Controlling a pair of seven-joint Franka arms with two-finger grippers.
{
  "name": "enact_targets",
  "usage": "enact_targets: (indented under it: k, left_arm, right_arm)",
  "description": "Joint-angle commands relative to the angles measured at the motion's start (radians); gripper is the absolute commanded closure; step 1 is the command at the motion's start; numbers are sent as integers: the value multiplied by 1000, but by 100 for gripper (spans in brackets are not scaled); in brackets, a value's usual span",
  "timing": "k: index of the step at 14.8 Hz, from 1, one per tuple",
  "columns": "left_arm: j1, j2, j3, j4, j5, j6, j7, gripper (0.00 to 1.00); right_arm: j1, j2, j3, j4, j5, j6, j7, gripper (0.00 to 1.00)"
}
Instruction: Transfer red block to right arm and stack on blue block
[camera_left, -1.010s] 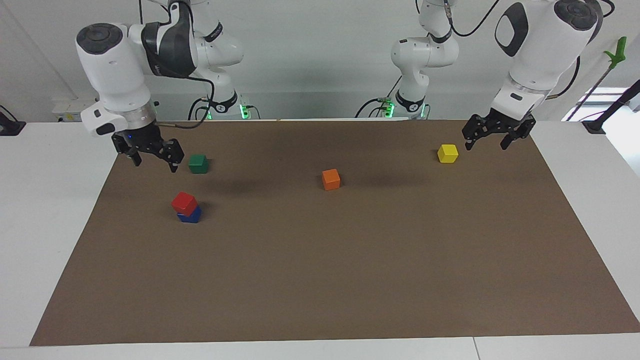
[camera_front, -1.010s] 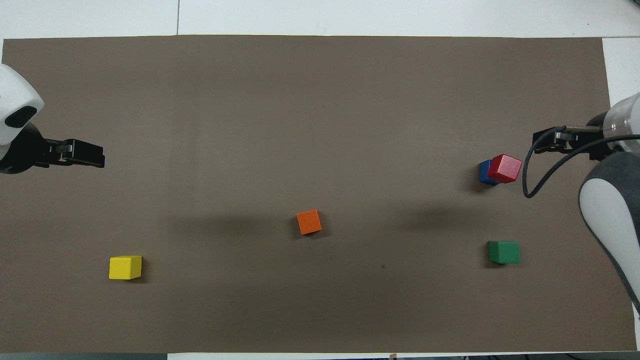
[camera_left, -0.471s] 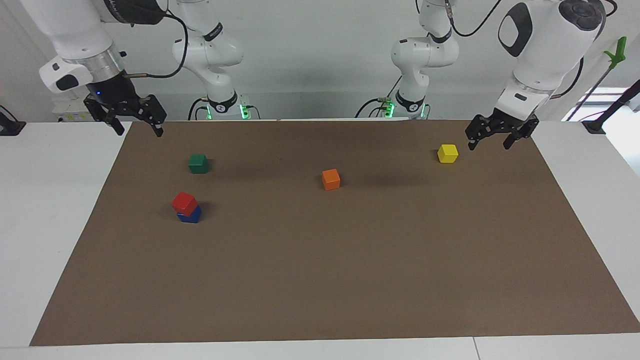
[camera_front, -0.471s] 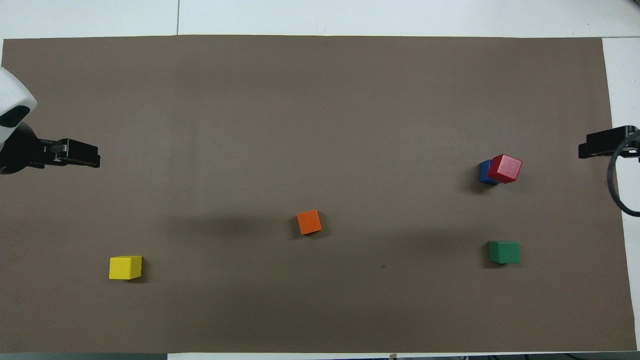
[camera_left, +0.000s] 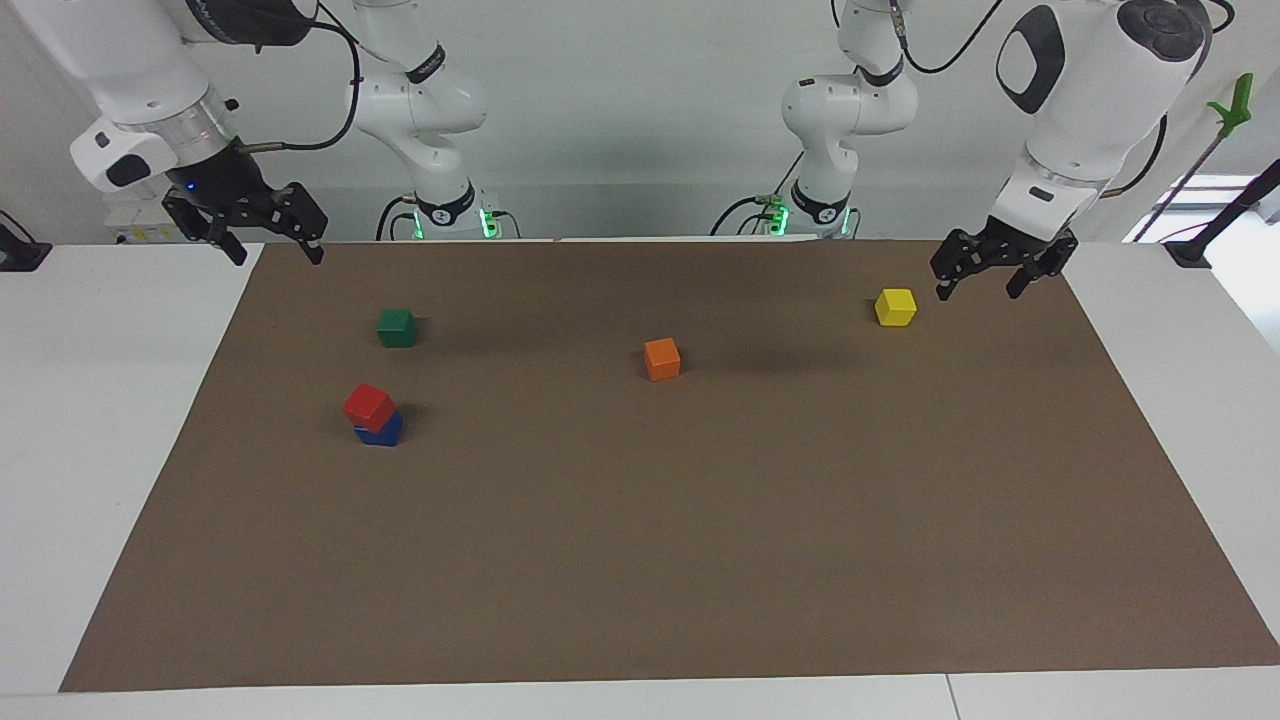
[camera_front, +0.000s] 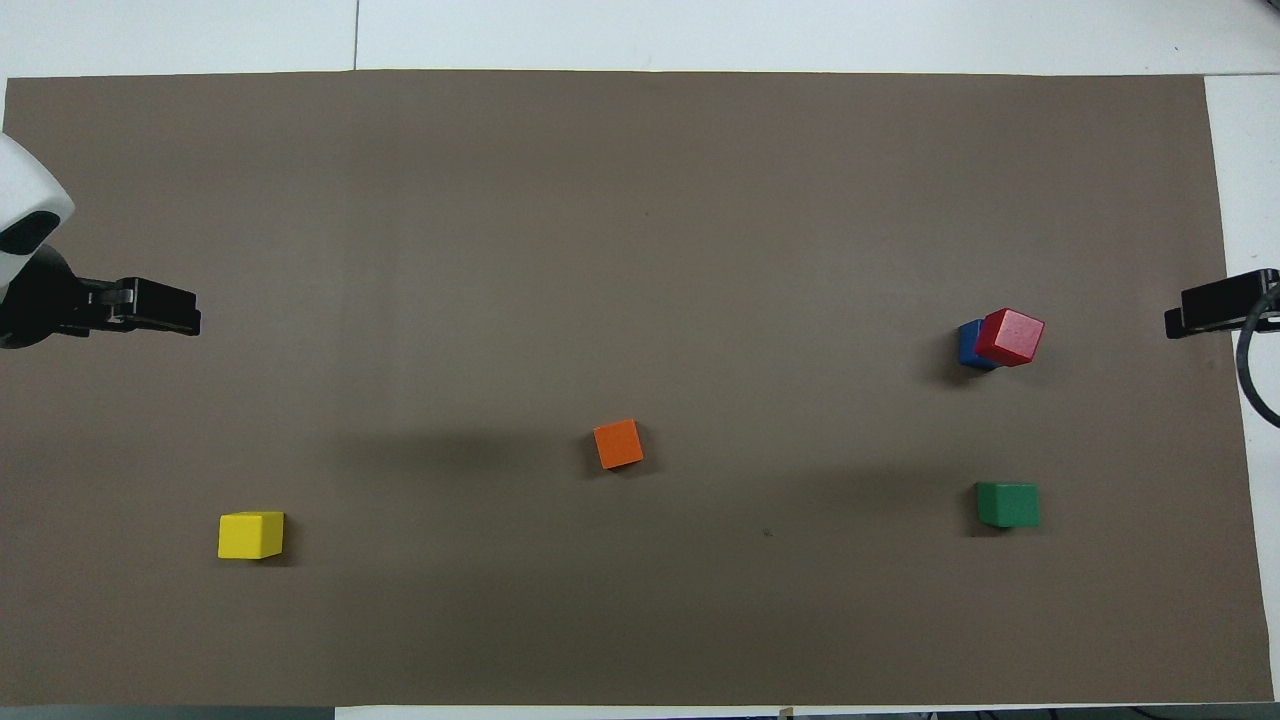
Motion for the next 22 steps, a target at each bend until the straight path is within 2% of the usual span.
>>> enact_targets:
  k: [1, 5, 11, 14, 22]
  left_arm:
    - [0, -7, 2, -8, 4, -2, 8, 0]
    - [0, -7, 2, -8, 4, -2, 8, 0]
    - [0, -7, 2, -8, 4, -2, 8, 0]
    - [0, -7, 2, -8, 4, -2, 8, 0]
    - [2, -7, 2, -8, 4, -2, 8, 0]
  right_arm:
    - [-16, 44, 12, 25, -36, 17, -31, 0]
    - [-19, 48, 14, 13, -72, 45, -29, 0]
    - [-13, 29, 15, 5, -61, -28, -21, 0]
    - [-13, -5, 15, -45, -61, -16, -5, 0]
    - [-13, 3, 12, -31, -70, -18, -6, 0]
